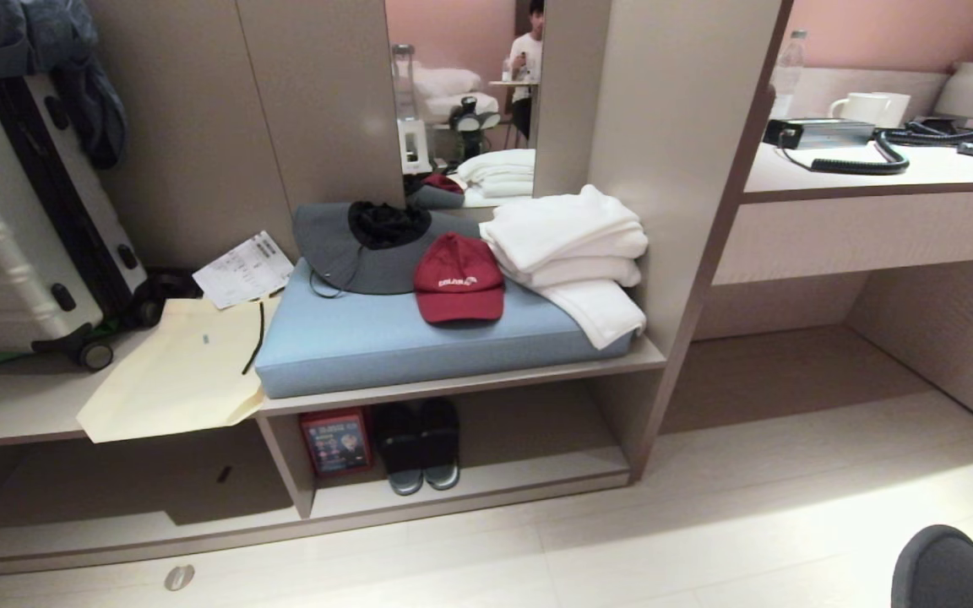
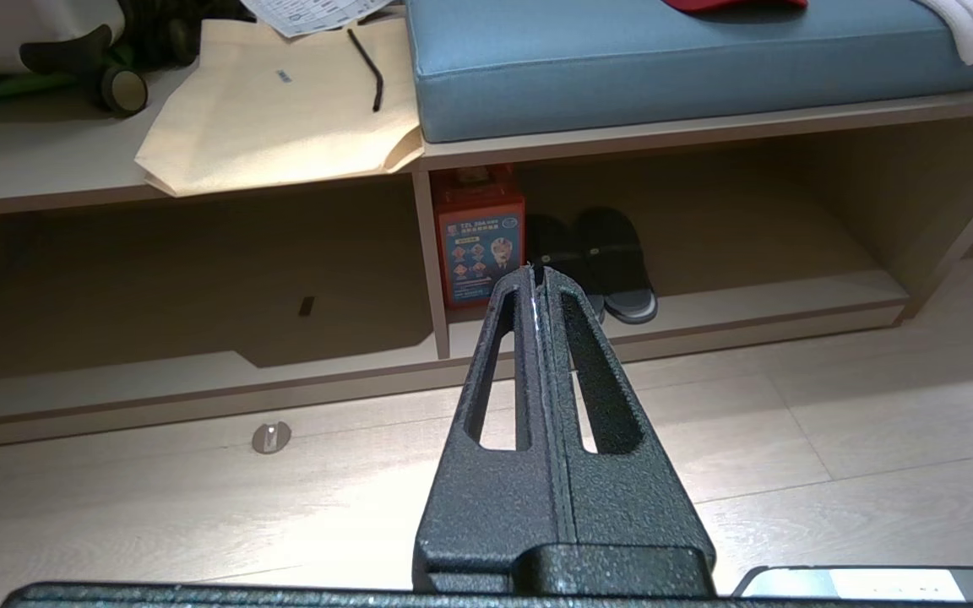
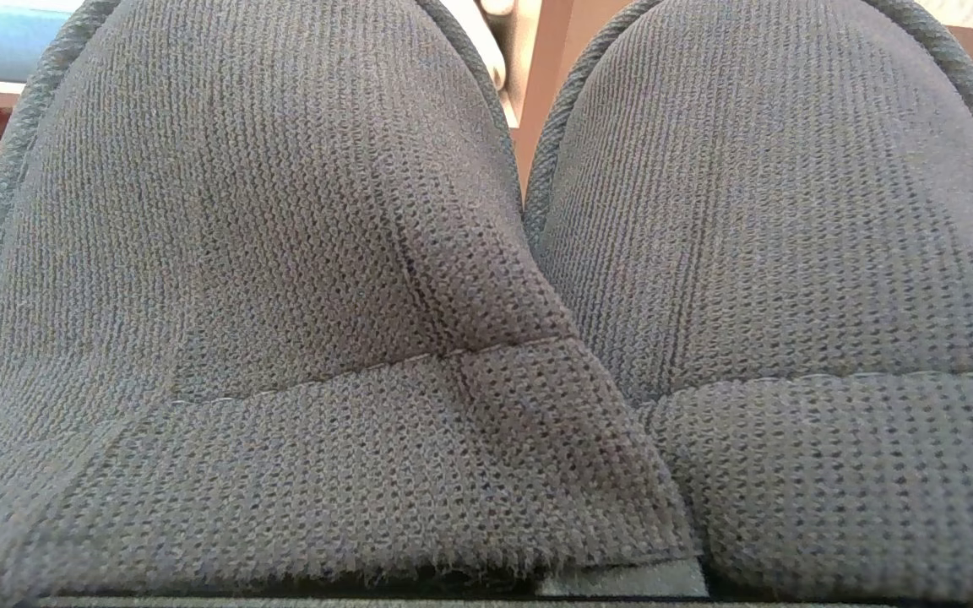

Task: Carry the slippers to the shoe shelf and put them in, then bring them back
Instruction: Place the slippers on the floor

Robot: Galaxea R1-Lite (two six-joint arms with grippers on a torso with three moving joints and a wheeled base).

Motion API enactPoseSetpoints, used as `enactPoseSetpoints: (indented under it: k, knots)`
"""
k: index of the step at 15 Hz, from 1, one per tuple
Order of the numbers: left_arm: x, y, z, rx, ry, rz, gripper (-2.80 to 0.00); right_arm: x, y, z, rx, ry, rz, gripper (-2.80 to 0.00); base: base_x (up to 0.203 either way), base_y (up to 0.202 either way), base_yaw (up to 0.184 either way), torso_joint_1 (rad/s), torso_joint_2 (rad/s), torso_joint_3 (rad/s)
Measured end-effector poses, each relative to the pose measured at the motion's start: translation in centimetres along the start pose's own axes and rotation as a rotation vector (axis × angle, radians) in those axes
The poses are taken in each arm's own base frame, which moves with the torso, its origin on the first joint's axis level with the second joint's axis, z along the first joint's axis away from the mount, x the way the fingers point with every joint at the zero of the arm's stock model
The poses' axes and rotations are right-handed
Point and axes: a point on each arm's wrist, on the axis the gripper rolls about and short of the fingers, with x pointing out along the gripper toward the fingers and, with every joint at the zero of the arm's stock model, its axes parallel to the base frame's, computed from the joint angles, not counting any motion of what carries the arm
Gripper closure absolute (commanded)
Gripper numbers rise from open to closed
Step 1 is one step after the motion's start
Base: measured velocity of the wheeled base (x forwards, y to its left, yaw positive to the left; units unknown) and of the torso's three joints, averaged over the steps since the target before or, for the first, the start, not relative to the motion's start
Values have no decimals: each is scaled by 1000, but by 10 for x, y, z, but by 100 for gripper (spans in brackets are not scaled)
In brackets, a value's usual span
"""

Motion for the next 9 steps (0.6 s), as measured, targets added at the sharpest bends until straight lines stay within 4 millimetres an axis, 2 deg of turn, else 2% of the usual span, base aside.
enactPoseSetpoints:
  k: [7,9]
  knots:
    - [0,0,0,3,0,1,0,0,0,0,-11,-1,7,0,0,0,0,0,0,0]
    - [0,0,0,4,0,2,0,0,0,0,-12,-1,5,0,1,-102,-5,4,3,6]
